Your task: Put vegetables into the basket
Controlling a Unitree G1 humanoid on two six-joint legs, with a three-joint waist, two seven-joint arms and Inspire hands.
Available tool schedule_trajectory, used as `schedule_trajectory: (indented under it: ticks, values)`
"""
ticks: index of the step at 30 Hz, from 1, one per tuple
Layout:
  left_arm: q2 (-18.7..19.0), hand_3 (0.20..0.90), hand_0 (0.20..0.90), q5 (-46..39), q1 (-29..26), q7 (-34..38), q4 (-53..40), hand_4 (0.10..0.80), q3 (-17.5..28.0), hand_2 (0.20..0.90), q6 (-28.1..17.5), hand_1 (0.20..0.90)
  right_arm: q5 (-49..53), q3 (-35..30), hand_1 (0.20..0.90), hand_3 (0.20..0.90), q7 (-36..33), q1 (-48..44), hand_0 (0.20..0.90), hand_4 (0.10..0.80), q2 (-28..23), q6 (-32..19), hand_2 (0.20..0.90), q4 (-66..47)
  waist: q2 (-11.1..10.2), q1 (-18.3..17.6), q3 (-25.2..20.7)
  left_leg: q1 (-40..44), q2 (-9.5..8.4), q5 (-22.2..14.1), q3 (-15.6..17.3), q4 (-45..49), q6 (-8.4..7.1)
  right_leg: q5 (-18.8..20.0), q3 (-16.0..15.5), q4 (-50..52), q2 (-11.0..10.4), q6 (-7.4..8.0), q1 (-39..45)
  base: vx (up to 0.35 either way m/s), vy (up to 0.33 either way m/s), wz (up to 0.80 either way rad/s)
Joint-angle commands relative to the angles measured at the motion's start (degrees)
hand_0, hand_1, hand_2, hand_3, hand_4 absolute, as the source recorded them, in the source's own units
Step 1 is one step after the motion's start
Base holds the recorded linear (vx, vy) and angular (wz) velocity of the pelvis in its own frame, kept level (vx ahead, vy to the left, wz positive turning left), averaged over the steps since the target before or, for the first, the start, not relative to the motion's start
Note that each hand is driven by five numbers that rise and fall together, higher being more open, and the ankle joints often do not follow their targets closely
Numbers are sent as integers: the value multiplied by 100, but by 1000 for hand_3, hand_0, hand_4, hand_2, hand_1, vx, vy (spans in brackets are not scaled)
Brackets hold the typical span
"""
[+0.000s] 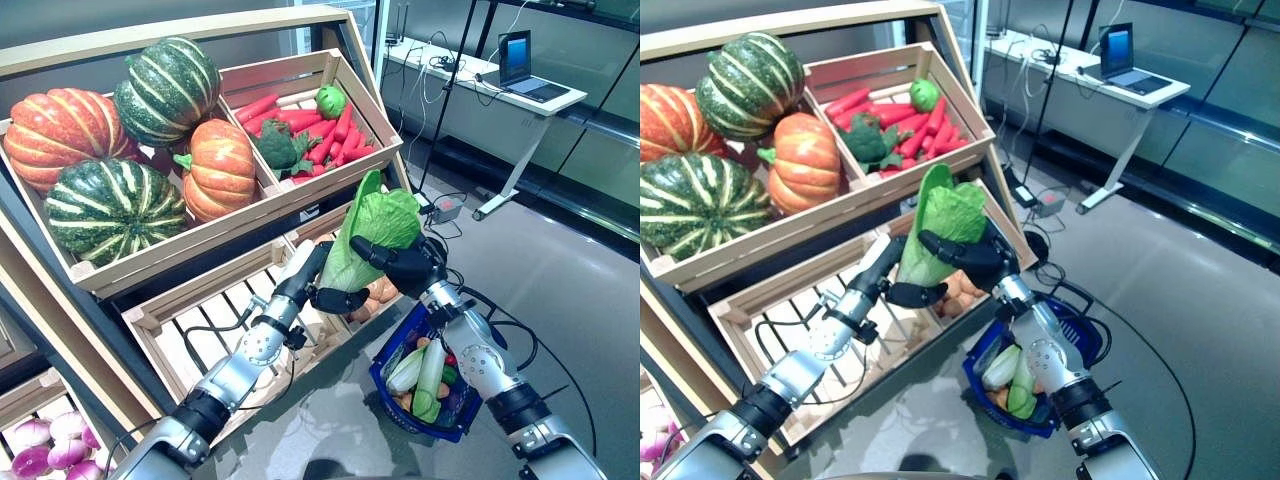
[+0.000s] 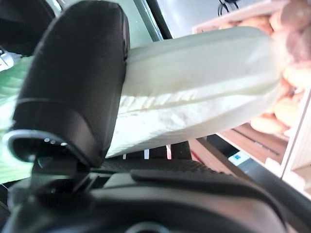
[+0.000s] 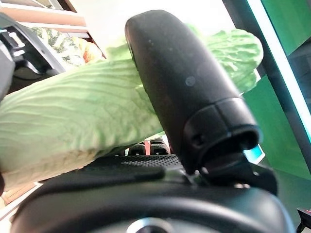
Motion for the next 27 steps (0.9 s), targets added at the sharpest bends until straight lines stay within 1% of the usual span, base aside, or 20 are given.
schedule_trajectory:
  ticks: [1,2,3,4,5,11,19,23,26,27]
  values:
    - [-147,300,300,100,-490,-589,-285,400,-988,300,-479,300,647,-293,900,900,855,-1653,900,800,800,-969,900,-927,-41,-6,-371,-428,65,-167,-88,6,40,-191,162,67,-387,196,49,0,0,0]
    - [-165,300,300,65,-484,-602,-263,400,-997,300,-464,300,679,-304,900,900,848,-1671,900,800,822,-949,900,-955,-42,-5,-373,-428,62,-169,-90,6,43,-192,167,66,-388,195,50,0,0,0]
    - [-181,300,300,36,-479,-614,-242,400,-997,300,-461,300,709,-315,691,691,871,-1682,691,660,836,-936,691,-967,-44,-5,-372,-428,62,-168,-89,6,44,-193,174,66,-388,194,50,0,0,0]
    - [-196,300,300,19,-473,-632,-231,400,-985,300,-456,300,733,-327,441,441,891,-1671,441,494,850,-918,441,-980,-45,-6,-373,-428,61,-170,-90,6,47,-191,178,64,-389,194,48,0,0,0]
    - [-203,300,300,20,-462,-640,-233,400,-975,300,-449,300,779,-334,300,300,927,-1658,300,400,852,-899,300,-978,-48,-6,-379,-429,62,-172,-86,6,48,-190,176,61,-390,195,48,0,0,0]
    - [-226,300,300,49,-447,-700,-263,400,-950,300,-398,300,880,-342,300,300,1098,-1624,300,400,877,-903,300,-958,-54,6,-398,-443,62,-174,-89,6,56,-192,168,52,-390,193,41,0,0,0]
    - [-236,300,300,60,-450,-701,-206,400,-916,300,-379,300,839,-389,300,300,1030,-1616,300,400,899,-803,300,-982,-57,-5,-414,-447,72,-174,-76,6,49,-195,187,45,-384,193,37,0,0,0]
    - [-235,300,300,76,-447,-713,-183,400,-905,300,-378,300,861,-405,300,300,1034,-1617,300,400,896,-840,300,-946,-58,-5,-417,-449,74,-176,-79,6,48,-192,188,37,-380,193,40,0,0,0]
    - [-227,300,300,152,-446,-558,-170,400,-895,300,-280,300,765,-404,300,300,998,-1635,300,400,887,-810,300,-949,-61,-13,-410,-452,85,-168,-64,6,45,-185,197,39,-381,196,31,0,0,0]
    - [-236,900,900,172,-438,-495,-121,800,-872,900,-183,900,689,-394,300,300,981,-1644,300,400,861,-797,300,-926,-67,-24,-410,-447,92,-164,-50,6,42,-179,202,37,-378,199,28,0,0,0]
